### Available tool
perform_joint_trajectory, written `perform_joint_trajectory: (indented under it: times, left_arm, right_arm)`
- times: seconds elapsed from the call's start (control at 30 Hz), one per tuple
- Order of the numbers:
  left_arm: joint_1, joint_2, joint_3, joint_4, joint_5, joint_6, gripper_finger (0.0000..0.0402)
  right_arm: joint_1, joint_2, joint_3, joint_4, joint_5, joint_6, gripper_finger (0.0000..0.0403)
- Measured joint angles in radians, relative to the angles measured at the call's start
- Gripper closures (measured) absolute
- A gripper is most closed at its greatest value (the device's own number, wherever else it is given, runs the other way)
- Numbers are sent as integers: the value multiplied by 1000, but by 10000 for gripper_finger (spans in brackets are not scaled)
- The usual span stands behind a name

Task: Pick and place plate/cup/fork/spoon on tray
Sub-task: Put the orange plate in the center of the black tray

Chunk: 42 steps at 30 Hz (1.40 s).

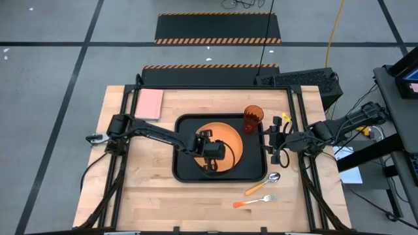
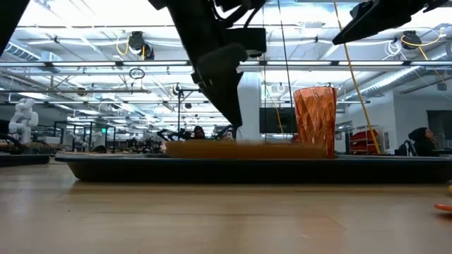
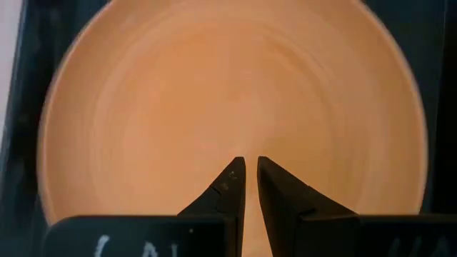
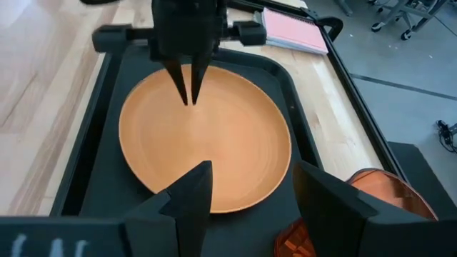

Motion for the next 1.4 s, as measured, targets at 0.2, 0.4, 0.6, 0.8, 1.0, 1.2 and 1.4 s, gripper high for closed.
perform_joint_trajectory:
  times: [0.2,0.4,0.6,0.8,1.0,1.2,1.4]
  left_arm:
    - [22,53,0,42,1,9,360]
    - [27,102,-1,53,8,22,360]
    - [26,112,0,96,42,27,360]
    - [21,111,1,135,45,39,360]
    - [23,111,0,154,45,47,360]
    - [27,116,0,204,32,53,360]
    - [26,163,0,242,22,53,360]
  right_arm:
    - [0,0,0,-2,0,1,214]
    - [0,0,0,1,0,8,214]
    - [0,0,0,2,0,7,214]
    - [0,0,0,-6,-1,7,214]
    - [0,0,0,-6,-1,6,214]
    - [0,0,0,-6,-1,4,214]
    - [0,0,0,-6,-1,4,214]
